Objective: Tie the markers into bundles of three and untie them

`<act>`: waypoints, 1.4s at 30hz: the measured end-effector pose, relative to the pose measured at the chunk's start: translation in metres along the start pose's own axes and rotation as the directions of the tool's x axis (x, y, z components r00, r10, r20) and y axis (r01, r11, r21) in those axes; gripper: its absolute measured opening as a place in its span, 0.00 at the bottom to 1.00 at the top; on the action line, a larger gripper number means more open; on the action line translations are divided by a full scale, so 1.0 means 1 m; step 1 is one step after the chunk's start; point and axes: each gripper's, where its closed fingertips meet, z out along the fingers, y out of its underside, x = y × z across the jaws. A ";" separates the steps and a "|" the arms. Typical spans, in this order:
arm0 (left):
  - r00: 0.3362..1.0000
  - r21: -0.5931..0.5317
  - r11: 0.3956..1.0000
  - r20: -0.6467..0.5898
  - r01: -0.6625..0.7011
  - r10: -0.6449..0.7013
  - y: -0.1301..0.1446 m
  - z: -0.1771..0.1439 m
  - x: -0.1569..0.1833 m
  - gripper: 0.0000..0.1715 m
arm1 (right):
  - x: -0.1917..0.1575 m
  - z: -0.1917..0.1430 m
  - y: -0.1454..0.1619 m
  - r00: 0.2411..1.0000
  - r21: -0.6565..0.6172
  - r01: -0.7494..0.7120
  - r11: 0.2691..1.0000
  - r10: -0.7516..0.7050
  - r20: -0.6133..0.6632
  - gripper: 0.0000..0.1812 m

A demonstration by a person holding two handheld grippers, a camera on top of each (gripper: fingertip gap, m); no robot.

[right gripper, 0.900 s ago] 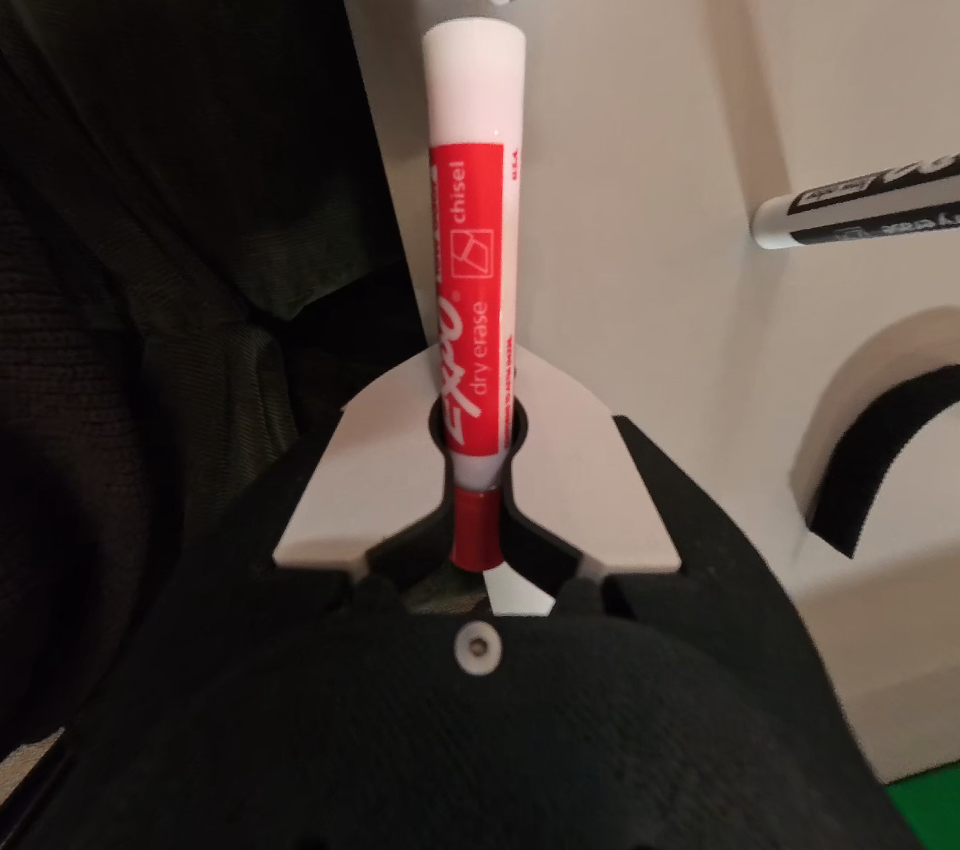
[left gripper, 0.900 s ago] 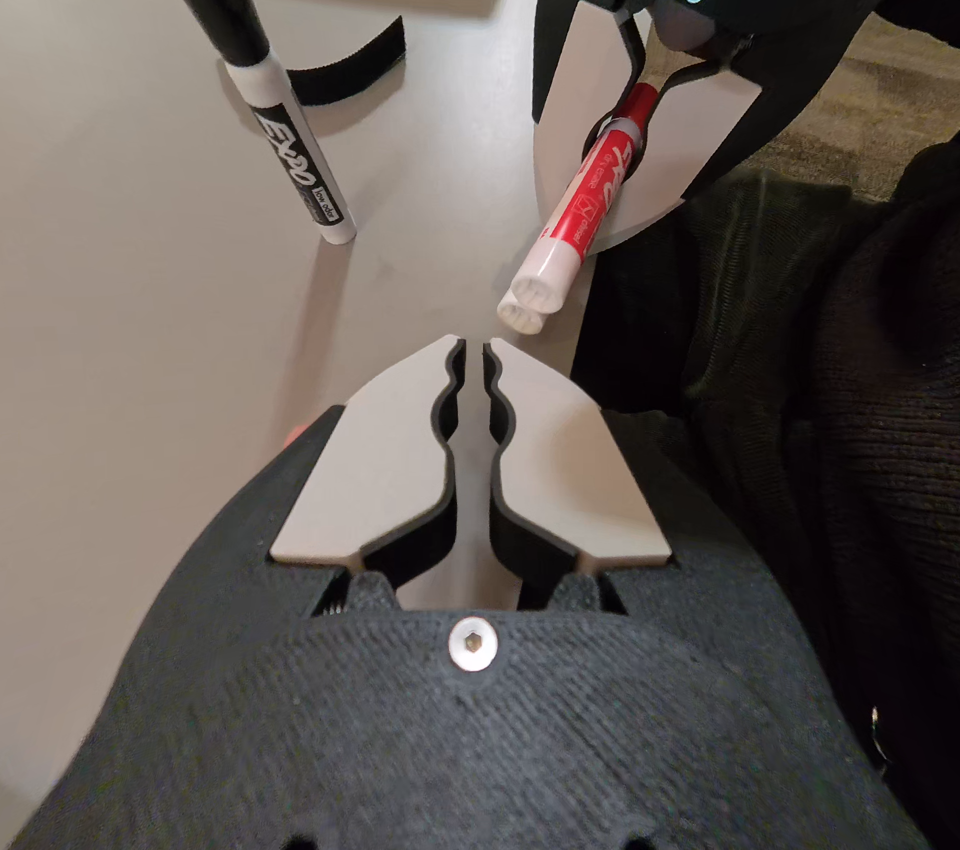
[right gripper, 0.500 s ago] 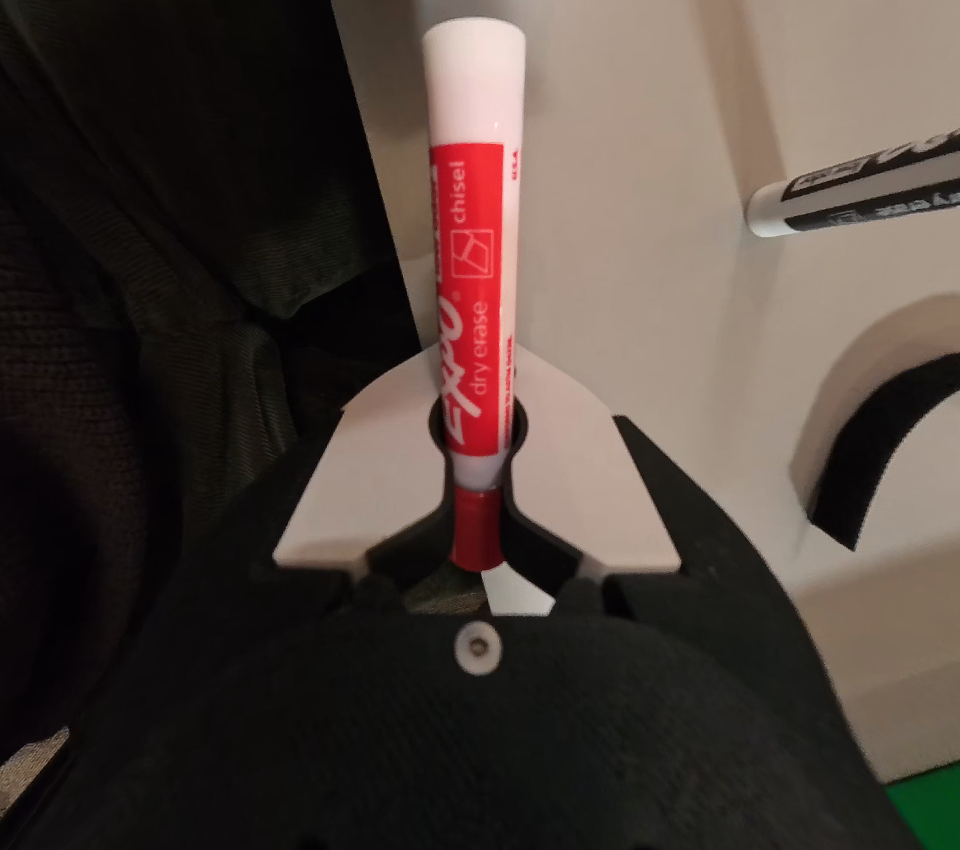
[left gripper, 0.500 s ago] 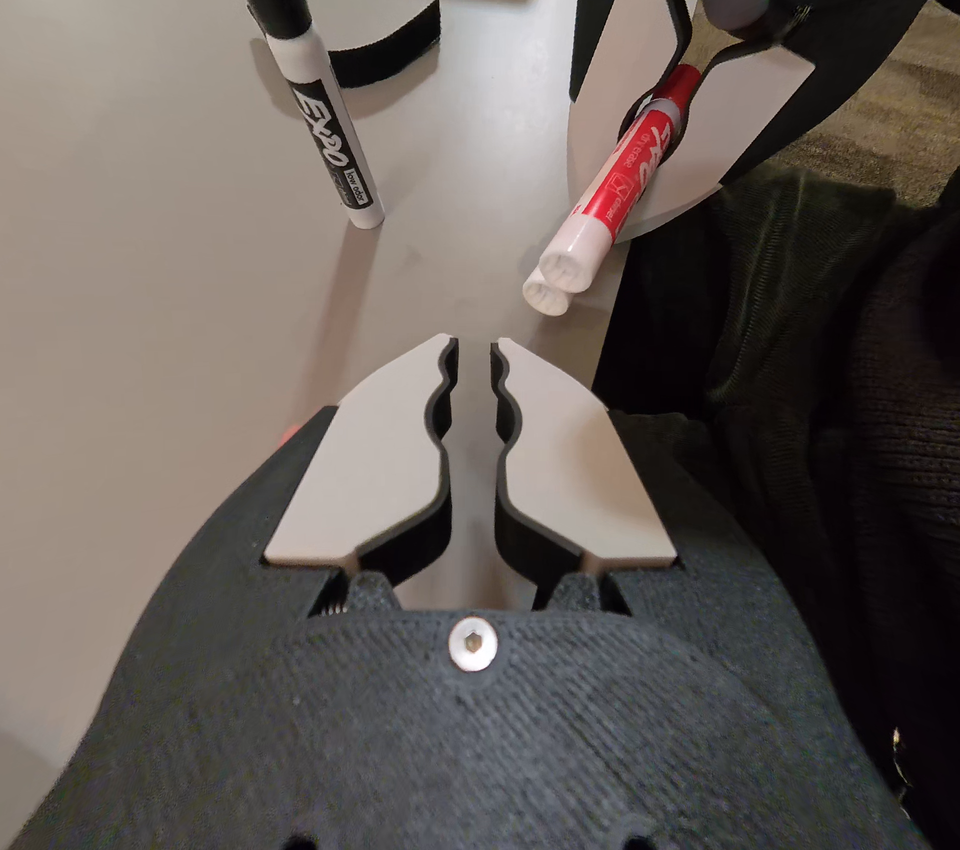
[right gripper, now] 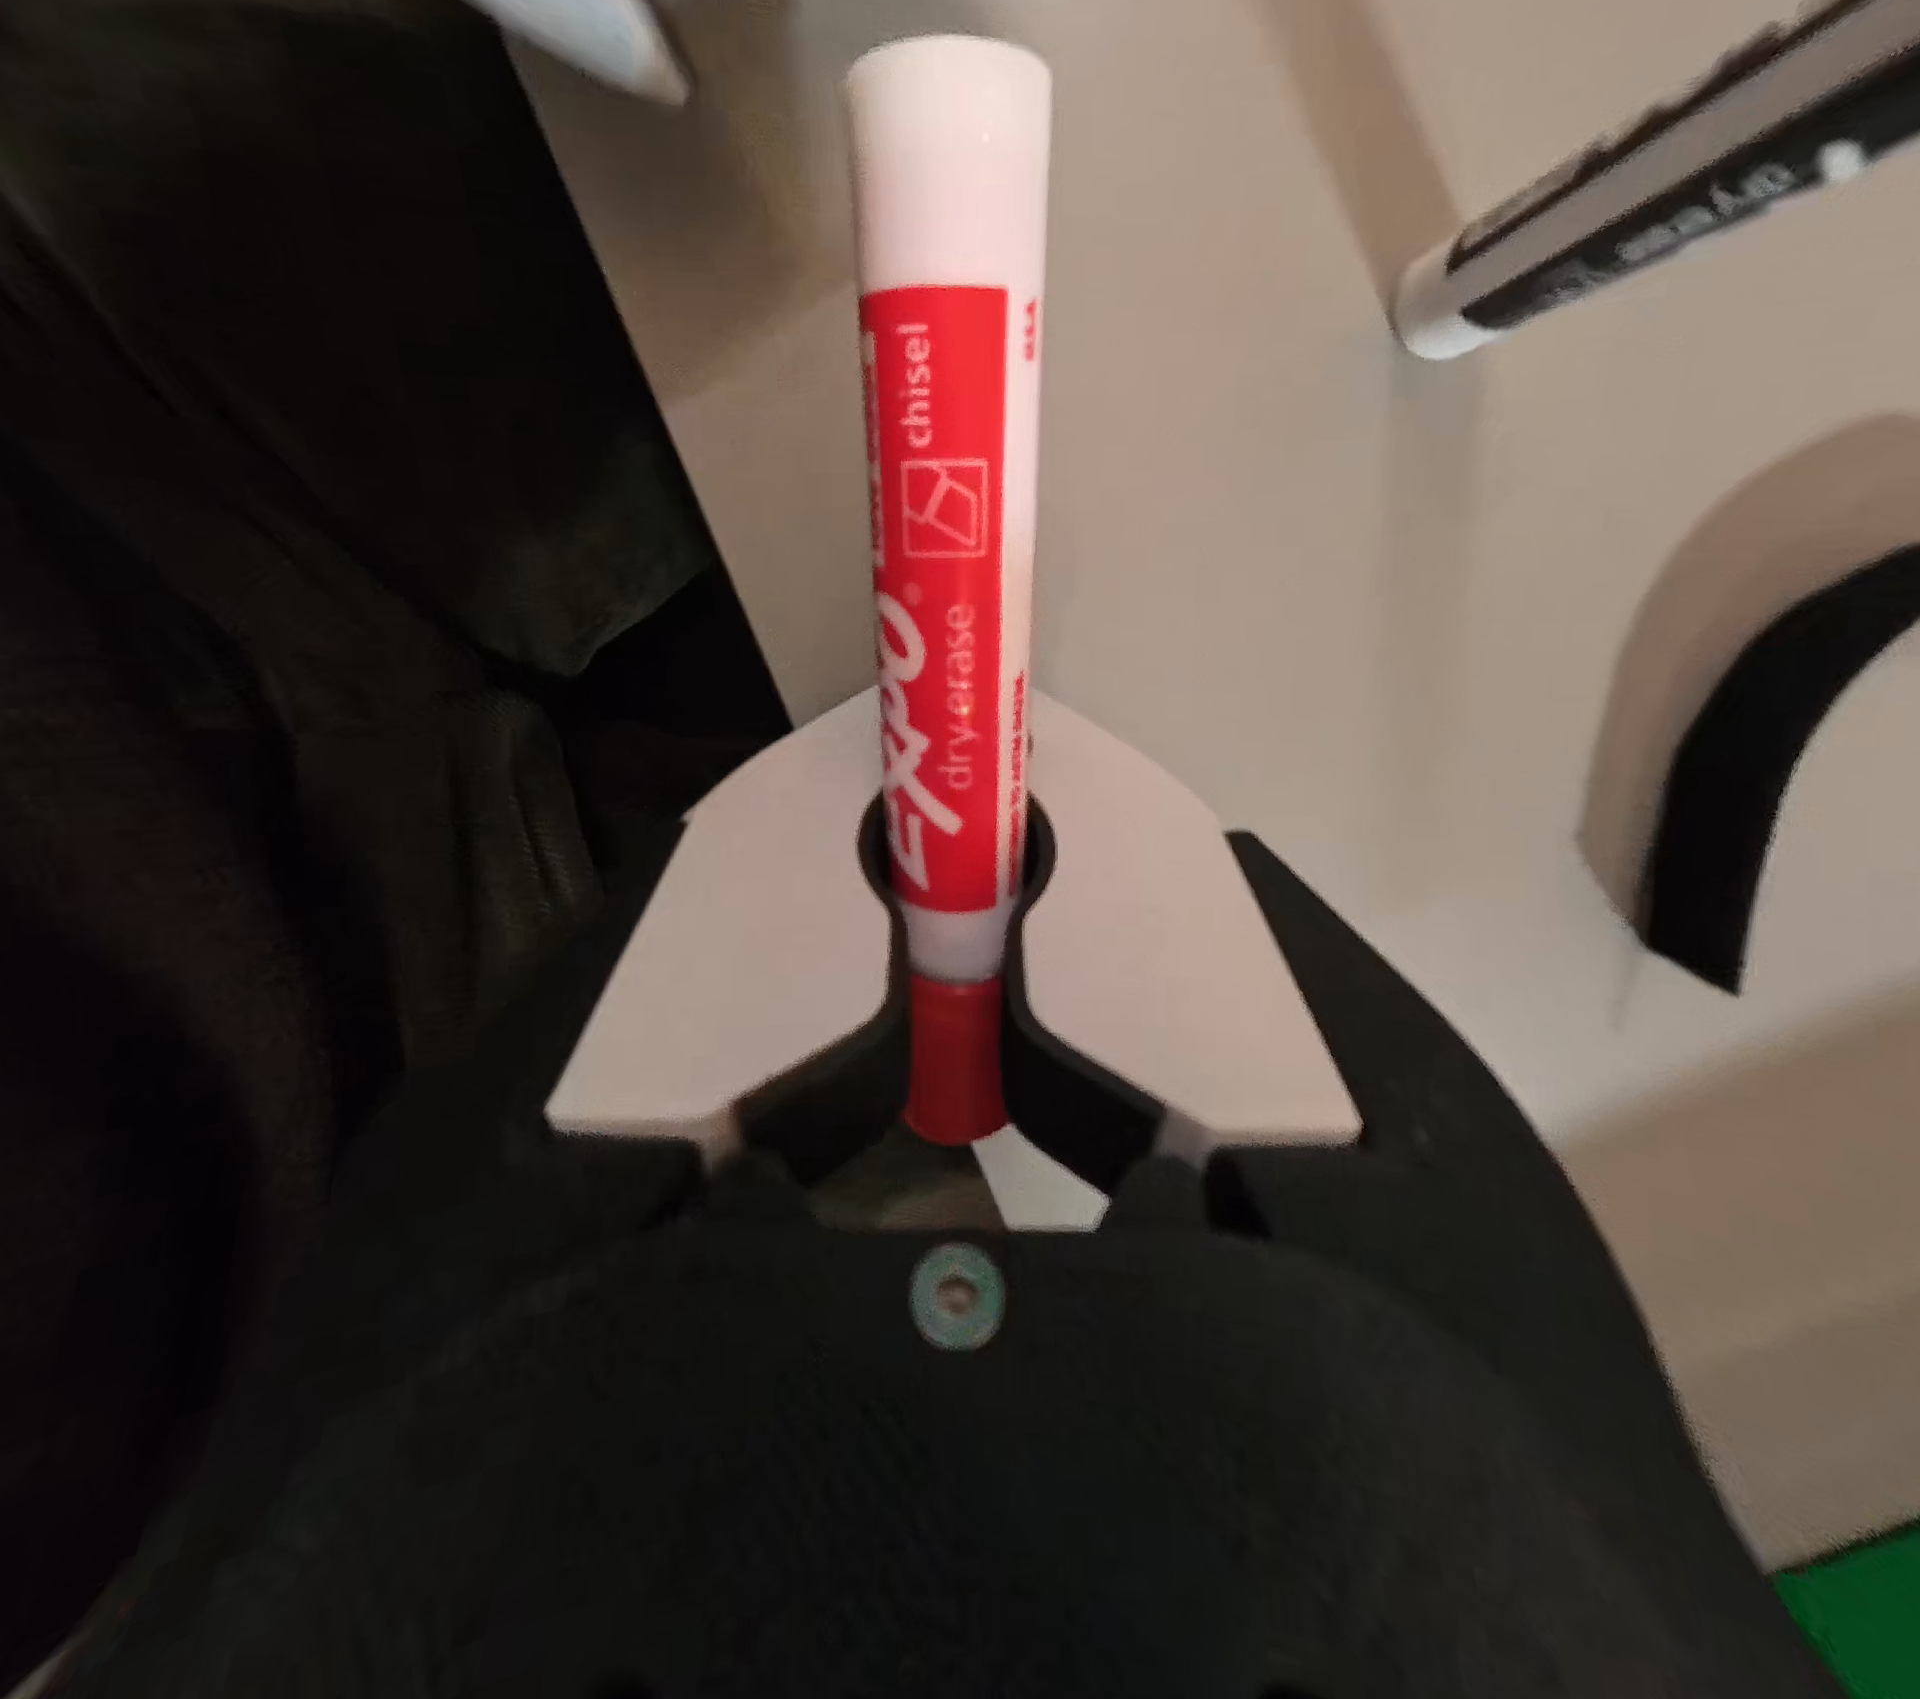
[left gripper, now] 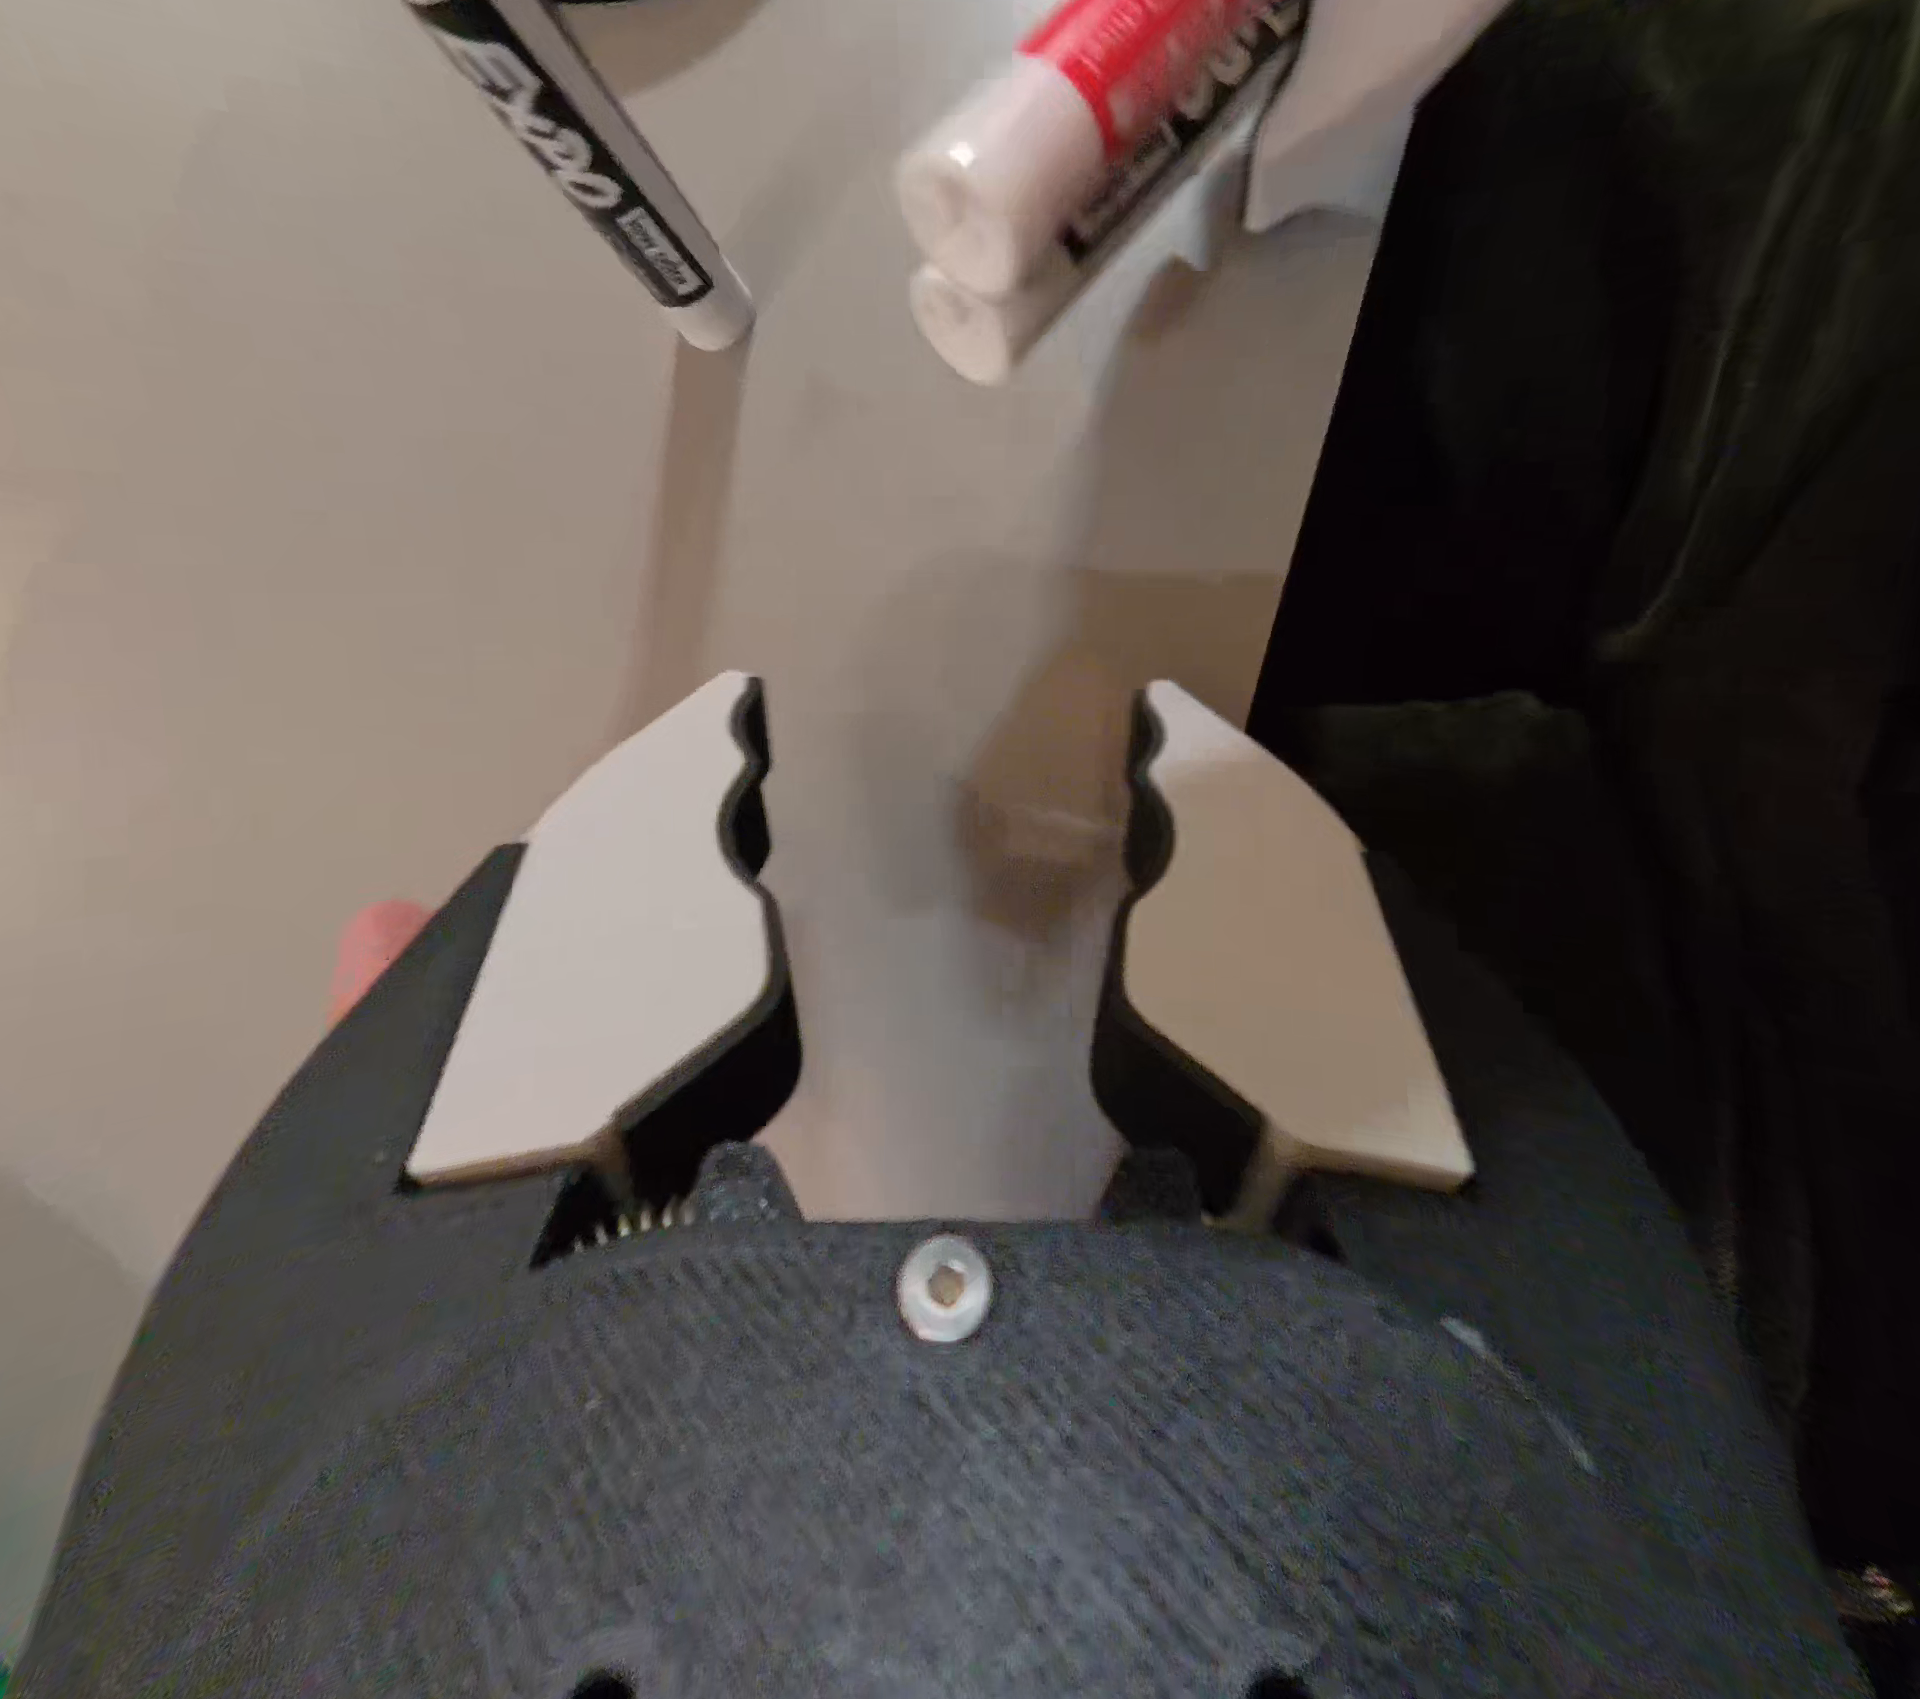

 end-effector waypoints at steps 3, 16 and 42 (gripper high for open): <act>0.999 0.000 0.999 0.017 -0.032 0.032 -0.005 0.001 0.002 0.47 | 0.000 -0.004 -0.001 0.994 0.031 -0.095 0.995 0.093 0.063 0.08; 0.827 -0.101 0.875 0.294 -0.473 0.480 -0.066 -0.030 -0.021 0.49 | 0.011 -0.030 -0.009 0.933 0.011 -0.259 0.966 0.247 0.263 0.08; 0.651 -0.162 0.777 0.457 -0.609 0.606 -0.095 -0.018 -0.008 0.42 | -0.037 -0.051 -0.044 0.879 -0.094 -0.163 0.982 0.188 0.438 0.08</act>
